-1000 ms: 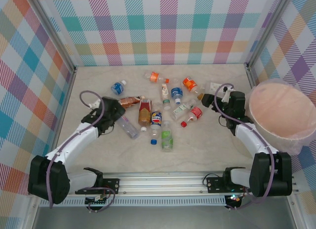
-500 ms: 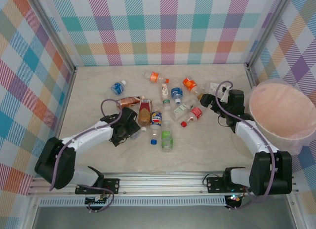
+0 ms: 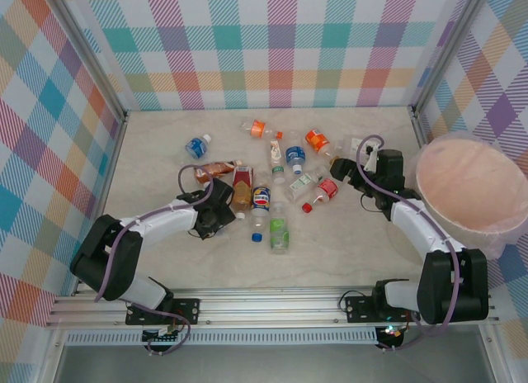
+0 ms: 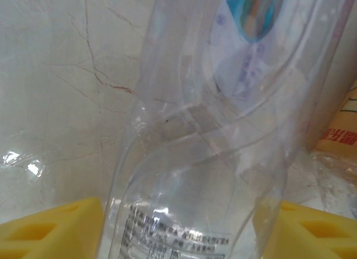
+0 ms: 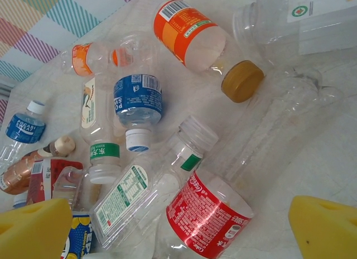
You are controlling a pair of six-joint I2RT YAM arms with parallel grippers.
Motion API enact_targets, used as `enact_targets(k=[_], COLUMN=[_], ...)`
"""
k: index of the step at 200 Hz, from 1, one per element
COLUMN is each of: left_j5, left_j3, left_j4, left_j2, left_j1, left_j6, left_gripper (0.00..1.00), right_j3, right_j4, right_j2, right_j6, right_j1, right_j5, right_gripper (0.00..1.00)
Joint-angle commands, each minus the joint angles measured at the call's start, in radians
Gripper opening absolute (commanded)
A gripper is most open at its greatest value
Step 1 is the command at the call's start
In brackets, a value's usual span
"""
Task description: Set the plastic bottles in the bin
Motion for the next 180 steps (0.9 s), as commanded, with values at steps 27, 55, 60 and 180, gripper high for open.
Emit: enact_targets(k=[27,55,60,180], left_j5=[-0.023,-0.059,-0.069,0.686], left_j3=[-0.086,-0.071,-0.066,0.222], left_j4=[0.065,0.043,0.033,0.537], left_j2=[-0.052,-0.125,-0.141,-0.09], left_j1=[0.0,0.006,0.008,-0.01], left_j6=[0.075,0.182,0.202,0.374], left_gripper=[0.58,0.54,0.54,0.52], right_j3=[0.062,0.068,0.07,0.183], right_j4=[-0.022,-0.02,-0.018,0.118], right_j2=[0.002,-0.014,-0.018,-0.038], right_j6=[0.007,0.0,-0.003,0.205], right_j1=[0.033,0.049,0.054,0.125], right_j5=[-0.013,-0.024,-0.026,-0.299], right_gripper=[1.0,1.0,1.0,1.0])
